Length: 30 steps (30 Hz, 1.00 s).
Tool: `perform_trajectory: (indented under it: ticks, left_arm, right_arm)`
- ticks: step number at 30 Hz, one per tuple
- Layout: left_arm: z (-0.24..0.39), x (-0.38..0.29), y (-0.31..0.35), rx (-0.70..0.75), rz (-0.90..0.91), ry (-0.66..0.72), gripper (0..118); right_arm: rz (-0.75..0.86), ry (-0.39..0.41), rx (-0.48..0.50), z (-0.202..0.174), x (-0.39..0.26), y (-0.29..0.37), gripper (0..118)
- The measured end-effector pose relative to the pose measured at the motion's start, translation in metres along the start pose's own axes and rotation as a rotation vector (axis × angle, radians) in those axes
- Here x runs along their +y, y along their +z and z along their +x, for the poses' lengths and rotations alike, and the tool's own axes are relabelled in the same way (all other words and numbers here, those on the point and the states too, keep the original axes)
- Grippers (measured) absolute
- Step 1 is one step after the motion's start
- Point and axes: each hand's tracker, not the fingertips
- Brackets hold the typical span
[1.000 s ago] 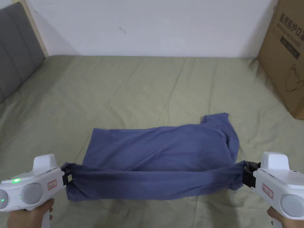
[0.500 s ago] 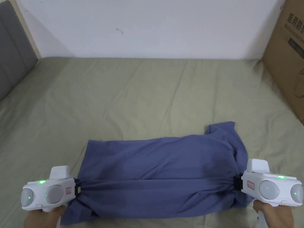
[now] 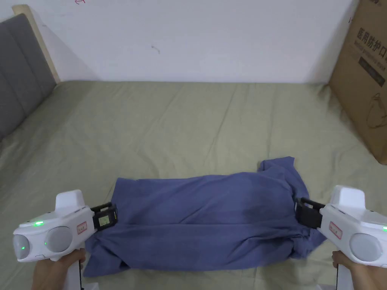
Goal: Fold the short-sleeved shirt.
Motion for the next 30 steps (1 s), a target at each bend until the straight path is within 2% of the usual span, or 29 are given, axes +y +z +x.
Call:
perform_trajectory:
  ticks: [4, 10, 11, 13, 14, 15, 16, 17, 18, 19, 20, 25, 30]
  left_arm:
    - [0.012, 0.005, 0.062, -0.032, 0.167, 0.004, 99]
    - [0.030, -0.016, 0.121, -0.024, 0.364, -0.042, 95]
    - [0.033, -0.022, 0.127, -0.014, 0.386, -0.059, 90]
    - [0.038, -0.032, 0.137, -0.004, 0.417, -0.100, 62]
    - [0.041, -0.037, 0.138, -0.001, 0.428, -0.111, 44]
    - [0.042, -0.041, 0.140, -0.005, 0.428, -0.112, 33]
    - [0.042, -0.044, 0.143, -0.018, 0.429, -0.111, 27]
    - [0.041, -0.046, 0.143, -0.042, 0.434, -0.109, 27]
    - [0.042, -0.049, 0.144, -0.053, 0.434, -0.110, 11]
    - [0.043, -0.050, 0.146, -0.057, 0.435, -0.110, 4]
    - [0.044, -0.052, 0.147, -0.059, 0.437, -0.115, 0]
    - [0.038, -0.050, 0.137, -0.079, 0.376, -0.117, 0]
    - [0.020, -0.046, 0.100, -0.061, 0.191, -0.103, 0]
  right_arm:
    - [0.165, 0.045, 0.018, -0.002, 0.011, 0.064, 84]
    - [0.307, 0.132, -0.027, -0.009, -0.003, 0.126, 84]
    - [0.309, 0.132, -0.035, -0.011, -0.006, 0.132, 83]
    - [0.334, 0.139, -0.047, -0.011, -0.013, 0.141, 77]
    - [0.343, 0.141, -0.063, -0.012, -0.017, 0.144, 71]
    - [0.344, 0.147, -0.074, -0.013, -0.019, 0.146, 64]
    - [0.344, 0.148, -0.071, -0.012, -0.021, 0.149, 59]
    - [0.352, 0.144, -0.071, -0.012, -0.024, 0.151, 59]
    - [0.356, 0.140, -0.073, -0.013, -0.026, 0.153, 32]
    - [0.360, 0.145, -0.084, -0.014, -0.026, 0.152, 6]
    - [0.360, 0.147, -0.086, -0.015, -0.027, 0.152, 0]
    - [0.349, 0.145, -0.081, -0.014, -0.027, 0.148, 0]
    - [0.332, 0.123, -0.067, -0.013, -0.025, 0.141, 0]
